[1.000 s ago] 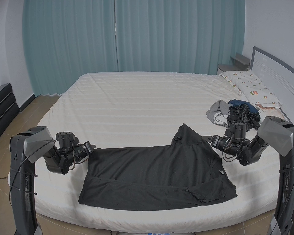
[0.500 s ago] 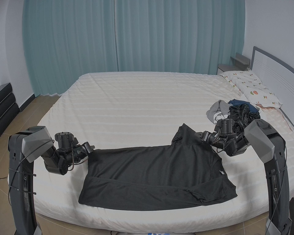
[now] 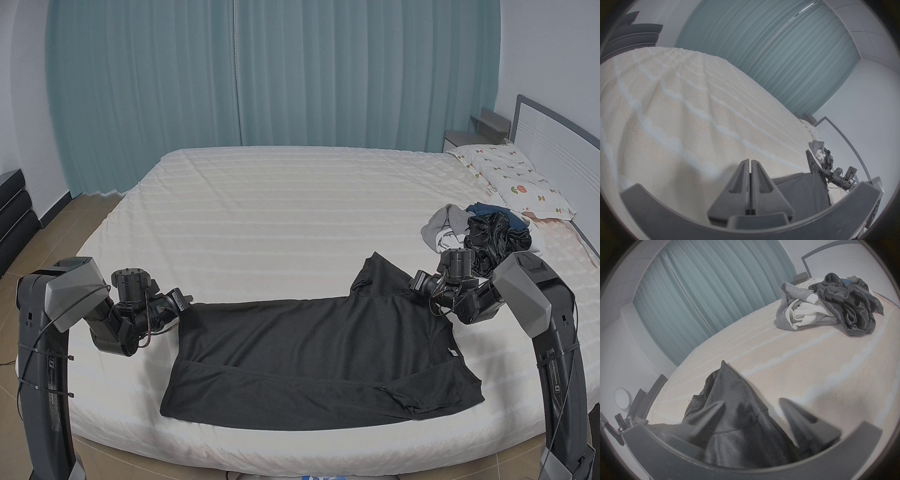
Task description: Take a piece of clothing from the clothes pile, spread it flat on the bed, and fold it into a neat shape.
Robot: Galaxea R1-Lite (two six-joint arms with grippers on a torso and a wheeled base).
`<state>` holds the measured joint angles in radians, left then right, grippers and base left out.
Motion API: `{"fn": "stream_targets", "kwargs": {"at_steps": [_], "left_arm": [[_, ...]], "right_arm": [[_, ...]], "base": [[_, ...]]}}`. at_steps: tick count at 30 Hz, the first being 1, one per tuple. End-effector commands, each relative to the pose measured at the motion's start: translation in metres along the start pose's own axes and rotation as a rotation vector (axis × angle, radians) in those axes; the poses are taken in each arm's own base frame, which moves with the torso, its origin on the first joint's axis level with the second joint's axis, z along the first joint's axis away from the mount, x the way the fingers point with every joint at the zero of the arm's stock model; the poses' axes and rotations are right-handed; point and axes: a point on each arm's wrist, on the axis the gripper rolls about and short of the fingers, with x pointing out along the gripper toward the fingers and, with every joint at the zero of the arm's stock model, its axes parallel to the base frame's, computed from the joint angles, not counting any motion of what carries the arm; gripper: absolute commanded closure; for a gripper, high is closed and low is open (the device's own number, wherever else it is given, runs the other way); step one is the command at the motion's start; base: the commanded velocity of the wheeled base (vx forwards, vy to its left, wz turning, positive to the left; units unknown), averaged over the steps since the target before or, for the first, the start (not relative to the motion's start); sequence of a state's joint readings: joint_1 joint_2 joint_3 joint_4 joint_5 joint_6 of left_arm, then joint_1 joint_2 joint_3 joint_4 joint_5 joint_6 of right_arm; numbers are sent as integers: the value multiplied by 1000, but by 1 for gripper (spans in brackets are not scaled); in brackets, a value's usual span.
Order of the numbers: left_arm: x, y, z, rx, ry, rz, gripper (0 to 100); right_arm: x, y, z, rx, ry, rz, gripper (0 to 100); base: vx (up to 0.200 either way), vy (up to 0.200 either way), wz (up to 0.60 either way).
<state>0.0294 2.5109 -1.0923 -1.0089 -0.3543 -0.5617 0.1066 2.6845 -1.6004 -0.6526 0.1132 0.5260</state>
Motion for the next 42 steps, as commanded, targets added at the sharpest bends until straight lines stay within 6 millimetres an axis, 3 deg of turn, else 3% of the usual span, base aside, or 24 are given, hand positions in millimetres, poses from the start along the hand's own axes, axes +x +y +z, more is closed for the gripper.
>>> {"fn": "stream_targets", "kwargs": {"at_steps": [1, 11, 17, 42], "left_arm": [[0, 0, 2, 5, -10, -1, 100], [-2, 1, 7, 16, -37, -12, 100], [-7, 6, 16, 13, -65, -2, 100], [-13, 10, 23, 34, -130, -22, 100]], "right_arm": [[-13, 0, 14, 9, -20, 4, 100], [-36, -6, 21, 15, -83, 38, 100], [-51, 1, 35, 32, -160, 87, 100], [-58, -5, 26, 56, -241, 96, 100]], "base": [[0, 0, 0], [0, 0, 0], [0, 0, 0], [0, 0, 0]]}}
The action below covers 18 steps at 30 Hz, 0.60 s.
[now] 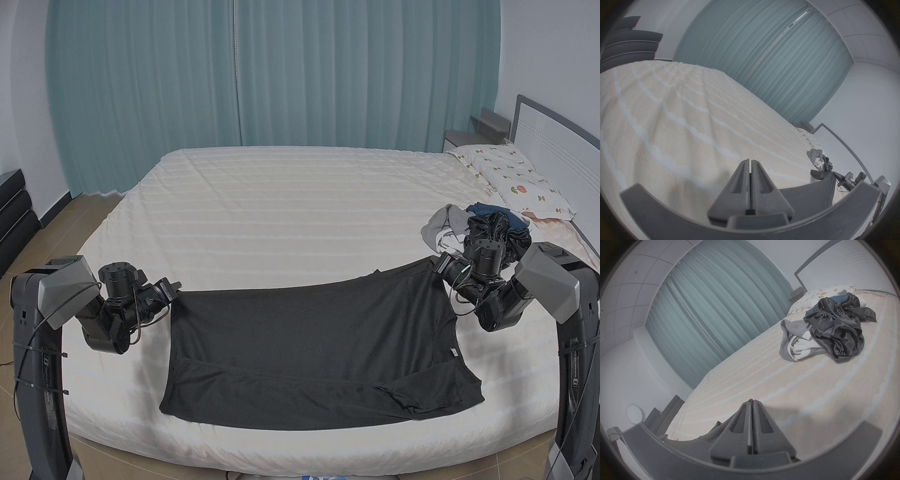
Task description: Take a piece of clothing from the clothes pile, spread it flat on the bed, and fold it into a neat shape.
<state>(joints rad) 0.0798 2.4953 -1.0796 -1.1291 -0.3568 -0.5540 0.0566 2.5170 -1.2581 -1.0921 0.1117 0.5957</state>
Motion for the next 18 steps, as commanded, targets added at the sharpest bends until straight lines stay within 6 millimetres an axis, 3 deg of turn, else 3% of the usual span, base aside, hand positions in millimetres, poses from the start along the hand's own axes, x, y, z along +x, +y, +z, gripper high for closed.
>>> {"fn": "stream_targets", "kwargs": {"at_steps": [1, 6, 10, 13, 18], "left_arm": [[-1, 2, 1, 2, -5, 3, 100], [-10, -6, 6, 1, -4, 4, 100], [-9, -9, 9, 50, -16, -3, 100], [-9, -7, 7, 104, -10, 1, 100], [-8, -6, 5, 171, -1, 9, 100]], "right_arm": [[-1, -2, -3, 4, 13, -6, 100], [-11, -10, -11, 7, 53, -31, 100], [-25, -15, -4, 20, 88, -21, 100], [-33, -20, -14, 27, 135, -27, 100], [-31, -18, -13, 21, 103, -7, 100]], "base": [[0, 0, 0], [0, 0, 0], [0, 0, 0], [0, 0, 0], [0, 0, 0]]}}
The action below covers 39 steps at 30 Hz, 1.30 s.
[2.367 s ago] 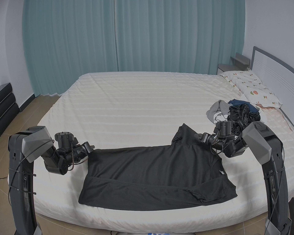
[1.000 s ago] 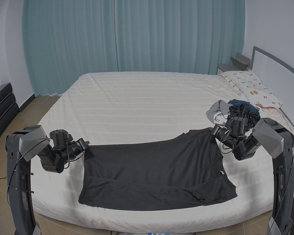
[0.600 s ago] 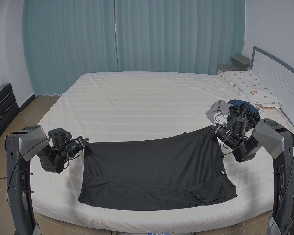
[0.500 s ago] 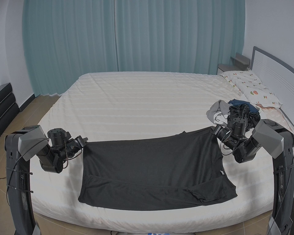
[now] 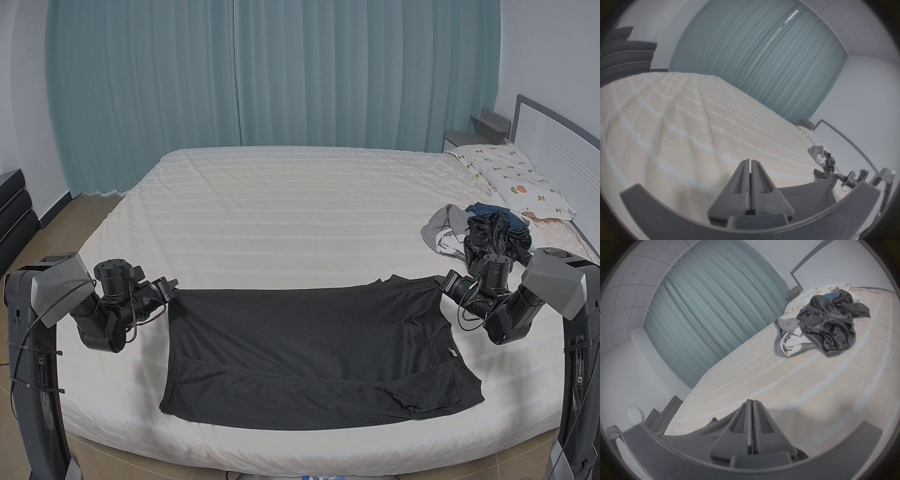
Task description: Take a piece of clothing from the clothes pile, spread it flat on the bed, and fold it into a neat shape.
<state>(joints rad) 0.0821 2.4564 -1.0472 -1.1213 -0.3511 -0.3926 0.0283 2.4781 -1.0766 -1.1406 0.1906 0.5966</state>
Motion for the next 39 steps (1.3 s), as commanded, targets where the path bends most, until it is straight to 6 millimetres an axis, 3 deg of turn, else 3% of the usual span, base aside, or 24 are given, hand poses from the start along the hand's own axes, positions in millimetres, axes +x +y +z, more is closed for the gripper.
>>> {"fn": "stream_targets", "kwargs": {"at_steps": [1, 8, 12, 19, 26, 31, 39], "left_arm": [[0, -1, 0, 10, 4, 0, 100], [10, -9, -13, 11, 50, 0, 100], [25, -11, -17, 20, 32, 41, 100], [29, -12, -21, 21, 32, 56, 100], [28, -10, -23, 23, 18, 94, 100], [15, -9, -20, 21, 23, 110, 100], [1, -8, -20, 50, -1, 124, 100]], "right_arm": [[-2, 0, 2, 1, -8, 4, 100], [7, 0, 11, -5, -53, 19, 100], [18, -8, 5, 14, -62, -1, 100], [19, -10, 0, 16, -43, -5, 100], [10, -12, 0, 21, -25, -21, 100], [-8, -8, 2, 23, 6, -10, 100], [-19, -2, 6, 14, -14, 8, 100]], "base": [[0, 0, 0], [0, 0, 0], [0, 0, 0], [0, 0, 0], [0, 0, 0], [0, 0, 0], [0, 0, 0]]}}
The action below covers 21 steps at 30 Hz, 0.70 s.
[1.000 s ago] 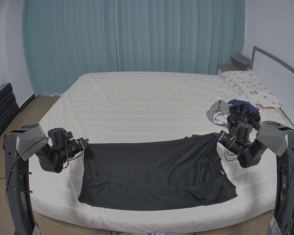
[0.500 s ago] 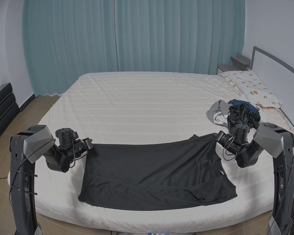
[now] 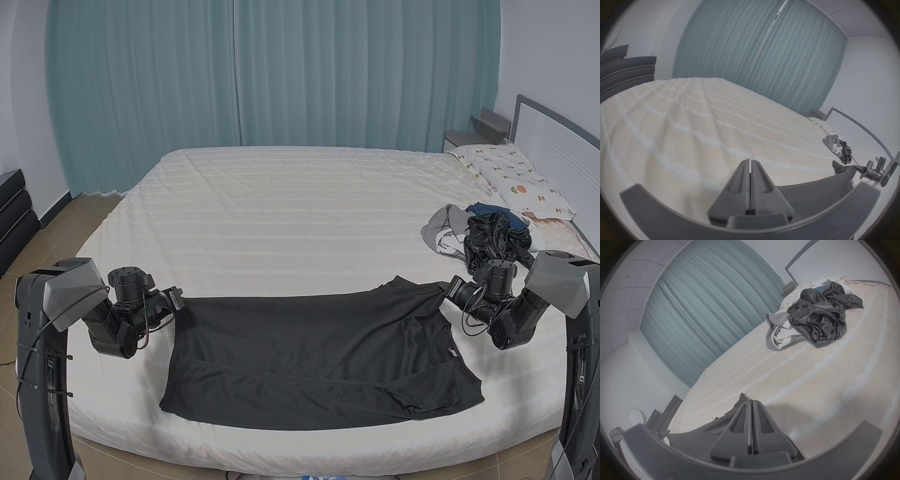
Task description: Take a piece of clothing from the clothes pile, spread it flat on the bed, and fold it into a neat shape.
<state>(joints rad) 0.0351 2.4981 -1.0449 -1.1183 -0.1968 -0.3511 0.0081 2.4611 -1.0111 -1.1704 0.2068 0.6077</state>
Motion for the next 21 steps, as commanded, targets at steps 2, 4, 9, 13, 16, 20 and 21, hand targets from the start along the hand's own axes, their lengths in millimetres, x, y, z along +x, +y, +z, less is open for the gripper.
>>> {"fn": "stream_targets", "kwargs": {"at_steps": [2, 4, 9, 13, 16, 20, 21], "left_arm": [[-13, -1, 2, 12, -10, 3, 100], [-15, -1, 0, 27, -9, 9, 100], [-15, 2, 0, 39, -17, 28, 100], [-15, 2, -2, 46, -11, 30, 100], [-14, 3, -4, 50, -7, 32, 100], [-16, 3, -2, 51, -10, 32, 100], [-17, 2, -1, 51, -10, 32, 100]], "right_arm": [[-7, 8, 7, -10, -48, 37, 100], [-5, 10, 4, -17, -48, 38, 100], [1, 10, -4, -37, -38, 39, 100], [8, 12, -12, -53, -12, 41, 100], [9, 10, -14, -85, 3, 16, 100], [4, 9, -8, -84, -2, -6, 100], [1, 10, -5, -87, -5, -7, 100]], "base": [[0, 0, 0], [0, 0, 0], [0, 0, 0], [0, 0, 0], [0, 0, 0], [0, 0, 0], [0, 0, 0]]}}
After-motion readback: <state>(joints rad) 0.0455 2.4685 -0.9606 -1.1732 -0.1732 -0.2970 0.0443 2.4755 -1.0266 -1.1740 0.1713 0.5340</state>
